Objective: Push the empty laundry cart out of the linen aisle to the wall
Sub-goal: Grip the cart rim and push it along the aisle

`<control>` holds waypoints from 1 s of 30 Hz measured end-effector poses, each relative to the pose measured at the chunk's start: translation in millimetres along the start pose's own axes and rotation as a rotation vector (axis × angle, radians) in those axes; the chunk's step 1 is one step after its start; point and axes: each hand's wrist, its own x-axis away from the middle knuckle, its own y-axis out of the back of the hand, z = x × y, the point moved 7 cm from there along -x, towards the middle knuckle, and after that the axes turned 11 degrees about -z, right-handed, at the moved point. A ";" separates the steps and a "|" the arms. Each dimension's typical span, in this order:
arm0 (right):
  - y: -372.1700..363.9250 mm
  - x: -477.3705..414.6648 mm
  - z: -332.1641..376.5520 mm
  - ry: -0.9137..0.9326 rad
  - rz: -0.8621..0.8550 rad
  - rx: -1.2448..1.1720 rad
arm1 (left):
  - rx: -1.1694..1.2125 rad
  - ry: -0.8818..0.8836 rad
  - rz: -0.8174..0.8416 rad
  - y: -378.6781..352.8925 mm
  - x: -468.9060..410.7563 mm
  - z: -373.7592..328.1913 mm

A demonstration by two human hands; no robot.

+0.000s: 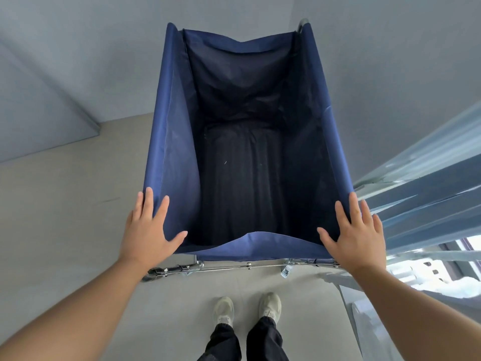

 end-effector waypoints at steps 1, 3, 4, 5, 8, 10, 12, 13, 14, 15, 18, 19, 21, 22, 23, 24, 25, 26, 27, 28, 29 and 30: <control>-0.6 -3.8 -2.0 0.005 -0.004 -0.003 | -0.002 0.006 -0.002 -0.1 -1.4 -2.2; -2.2 -12.8 -6.7 0.018 -0.006 -0.009 | 0.000 0.018 -0.009 -0.2 -5.4 -7.7; -2.9 -17.9 -9.7 0.023 -0.006 -0.010 | 0.003 0.026 -0.012 -0.5 -7.8 -10.8; -3.7 -22.9 -13.1 0.027 -0.007 -0.013 | 0.007 0.032 -0.015 -0.6 -9.9 -13.7; -7.2 -38.3 -22.2 0.043 -0.010 -0.035 | 0.015 0.047 -0.026 -1.9 -16.6 -22.1; -9.4 -48.7 -27.4 0.045 -0.007 -0.057 | 0.024 0.062 -0.027 -3.4 -21.6 -27.1; -10.5 -59.5 -31.5 0.045 -0.007 -0.080 | 0.037 0.082 -0.032 -4.4 -26.6 -31.7; -10.9 -64.7 -33.5 0.047 -0.008 -0.087 | 0.041 0.089 -0.035 -4.6 -29.2 -34.0; -11.2 -69.8 -35.6 0.050 -0.009 -0.091 | 0.042 0.094 -0.038 -4.7 -31.9 -36.6; -11.6 -74.9 -37.7 0.051 -0.010 -0.094 | 0.041 0.098 -0.039 -4.6 -34.8 -38.9; -13.4 -88.1 -42.1 0.049 0.003 -0.100 | 0.048 0.109 -0.038 -4.7 -43.3 -44.8; -13.8 -92.1 -42.8 0.049 0.007 -0.102 | 0.053 0.113 -0.041 -4.8 -46.0 -45.9; -14.6 -100.4 -43.7 0.050 0.013 -0.106 | 0.060 0.122 -0.044 -5.2 -51.7 -47.6; -14.8 -103.9 -44.2 0.050 0.016 -0.107 | 0.061 0.126 -0.042 -5.2 -54.5 -48.3; -15.0 -107.6 -44.9 0.051 0.018 -0.106 | 0.064 0.130 -0.041 -5.3 -57.6 -48.9; -15.6 -111.5 -45.8 0.052 0.020 -0.103 | 0.066 0.132 -0.043 -5.4 -60.8 -49.7; -16.2 -115.6 -46.7 0.053 0.021 -0.099 | 0.067 0.134 -0.046 -5.4 -64.0 -50.6; -16.9 -120.0 -47.6 0.054 0.021 -0.095 | 0.067 0.134 -0.049 -5.7 -67.3 -51.7; -17.5 -124.5 -48.3 0.056 0.022 -0.091 | 0.070 0.135 -0.051 -6.1 -70.4 -52.6; -18.2 -129.0 -48.6 0.059 0.022 -0.088 | 0.074 0.136 -0.053 -6.5 -73.4 -53.3; -19.1 -133.6 -48.9 0.063 0.023 -0.085 | 0.078 0.137 -0.056 -6.7 -76.6 -53.8; -19.9 -137.7 -49.7 0.063 0.025 -0.081 | 0.081 0.137 -0.058 -7.3 -79.9 -54.7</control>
